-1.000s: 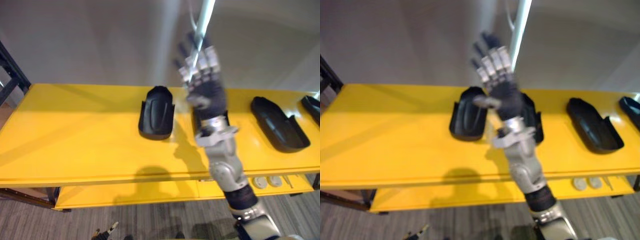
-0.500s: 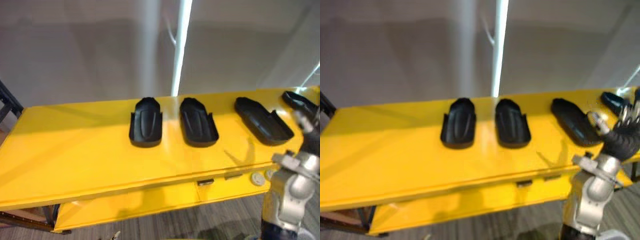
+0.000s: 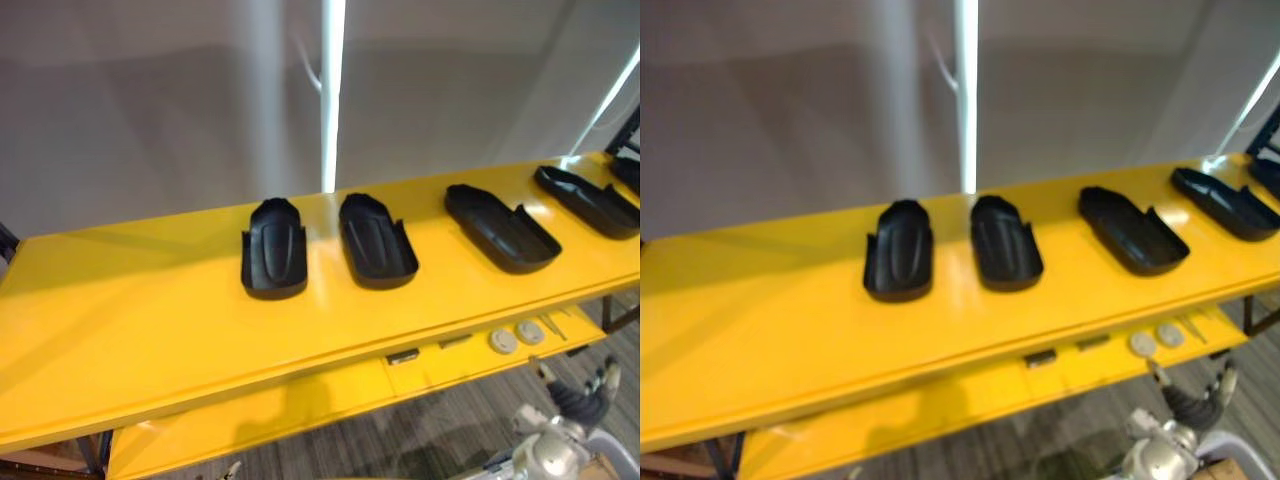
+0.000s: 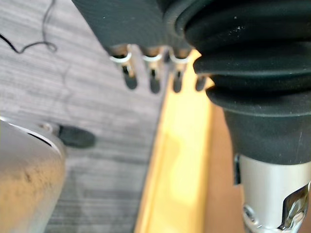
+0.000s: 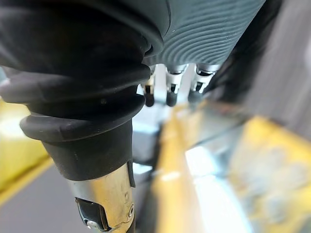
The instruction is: Walk over and take plastic housings, then place them on the shelf
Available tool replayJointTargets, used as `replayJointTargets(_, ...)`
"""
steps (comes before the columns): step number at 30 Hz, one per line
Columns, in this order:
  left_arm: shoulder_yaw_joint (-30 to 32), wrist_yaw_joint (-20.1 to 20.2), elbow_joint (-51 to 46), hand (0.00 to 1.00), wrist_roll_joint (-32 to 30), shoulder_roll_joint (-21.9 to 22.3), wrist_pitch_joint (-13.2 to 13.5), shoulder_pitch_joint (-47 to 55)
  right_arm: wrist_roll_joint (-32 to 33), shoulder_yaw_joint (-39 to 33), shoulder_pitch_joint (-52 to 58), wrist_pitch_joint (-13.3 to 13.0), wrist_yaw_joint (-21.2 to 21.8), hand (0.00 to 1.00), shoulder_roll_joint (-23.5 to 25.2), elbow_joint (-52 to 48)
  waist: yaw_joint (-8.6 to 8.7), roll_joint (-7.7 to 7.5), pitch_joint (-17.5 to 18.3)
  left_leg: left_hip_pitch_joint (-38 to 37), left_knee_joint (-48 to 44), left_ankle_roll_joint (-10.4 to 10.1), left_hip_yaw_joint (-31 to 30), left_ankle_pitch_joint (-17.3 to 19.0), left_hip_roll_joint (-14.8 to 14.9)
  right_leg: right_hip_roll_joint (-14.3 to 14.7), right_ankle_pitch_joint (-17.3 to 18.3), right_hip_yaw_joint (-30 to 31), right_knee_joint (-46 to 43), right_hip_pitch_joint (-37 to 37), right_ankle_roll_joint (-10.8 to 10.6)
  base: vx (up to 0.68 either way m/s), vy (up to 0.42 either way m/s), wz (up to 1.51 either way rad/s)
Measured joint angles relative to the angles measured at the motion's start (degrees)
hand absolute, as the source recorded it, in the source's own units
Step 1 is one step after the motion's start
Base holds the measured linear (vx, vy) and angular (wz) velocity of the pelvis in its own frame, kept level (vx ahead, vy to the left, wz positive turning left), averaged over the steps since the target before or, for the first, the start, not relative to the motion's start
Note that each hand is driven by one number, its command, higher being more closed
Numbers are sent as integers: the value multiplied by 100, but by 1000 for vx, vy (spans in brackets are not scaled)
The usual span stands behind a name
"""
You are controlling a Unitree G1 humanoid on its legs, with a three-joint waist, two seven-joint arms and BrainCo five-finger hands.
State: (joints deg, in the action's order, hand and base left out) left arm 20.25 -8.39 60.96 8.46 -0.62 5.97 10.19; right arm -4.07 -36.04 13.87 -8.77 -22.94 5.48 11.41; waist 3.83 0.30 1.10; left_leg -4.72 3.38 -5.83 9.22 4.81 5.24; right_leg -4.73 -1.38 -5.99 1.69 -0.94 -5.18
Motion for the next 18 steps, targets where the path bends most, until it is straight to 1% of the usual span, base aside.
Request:
replayJointTargets(3, 148, -4, -125, 0, 4, 174, 8, -2, 70, -35, -28, 81, -102, 0, 7, 458, -16, 8, -133, -72, -2, -2, 163, 34, 14, 28, 3, 156, -42, -23, -2, -5, 11, -27)
replayJointTargets(4, 165, -4, -156, 0, 4, 187, 21, -4, 135, -27, -66, 124, -93, 0, 10, 607, -31, 0, -214, -142, -6, -9, 292, 66, 35, 67, 3, 274, -73, -37, -2, -11, 11, -55)
replayJointTargets(7, 165, -3, -149, 0, 5, 190, 22, -17, 184, 45, -143, 140, -67, 0, 12, 817, -48, 16, -271, -223, -16, -42, 678, 135, 78, 160, -4, 609, -147, -202, 7, 5, 8, -65)
replayJointTargets(8, 158, 1, -134, 0, 1, 173, 22, -17, 201, 204, -175, 142, -26, 0, 3, 978, -61, 0, -299, -251, -83, -77, 871, 207, 123, 228, -24, 768, -146, -249, 25, 23, 2, -76)
replayJointTargets(10, 138, 10, -129, 0, -14, 151, 23, -32, 221, 397, -180, 150, 87, 0, -18, 1105, -58, 8, -300, -248, -192, -114, 1058, 302, 176, 300, -58, 943, -130, -305, 49, 28, -10, -61)
replayJointTargets(12, 58, 57, -73, 0, -235, 104, 22, -133, 207, 734, -186, 163, 322, 0, -57, 1211, -15, -16, -382, -329, -207, -171, 1308, 351, 237, 406, -127, 1140, -66, -362, 65, 43, -24, -56)
replayJointTargets(13, -11, 64, -60, 0, -293, 93, 20, -147, 195, 817, -199, 162, 366, 0, -63, 1208, -14, -6, -390, -321, -206, -182, 1346, 358, 249, 427, -141, 1171, -57, -389, 65, 33, -33, -51)
replayJointTargets(15, -209, 96, -56, 0, -522, 61, 20, -205, 134, 1011, -250, 160, 508, 0, -78, 1209, 11, 30, -428, -329, -210, -222, 1536, 386, 289, 508, -221, 1268, -6, -496, 58, 7, -34, -48)
replayJointTargets(16, -361, 124, -50, 0, -696, 32, 16, -253, 107, 1177, -287, 153, 594, 0, -113, 1209, 11, 73, -456, -331, -230, -248, 1661, 409, 316, 553, -254, 1333, 18, -521, 78, 13, -39, -60)
replayJointTargets(18, -549, 158, -6, 0, -746, 45, 15, -379, 98, 1426, -317, 125, 736, 0, -206, 1208, 20, 148, -537, -333, -332, -291, 1852, 466, 352, 627, -289, 1482, 18, -613, 73, 8, -50, -60)
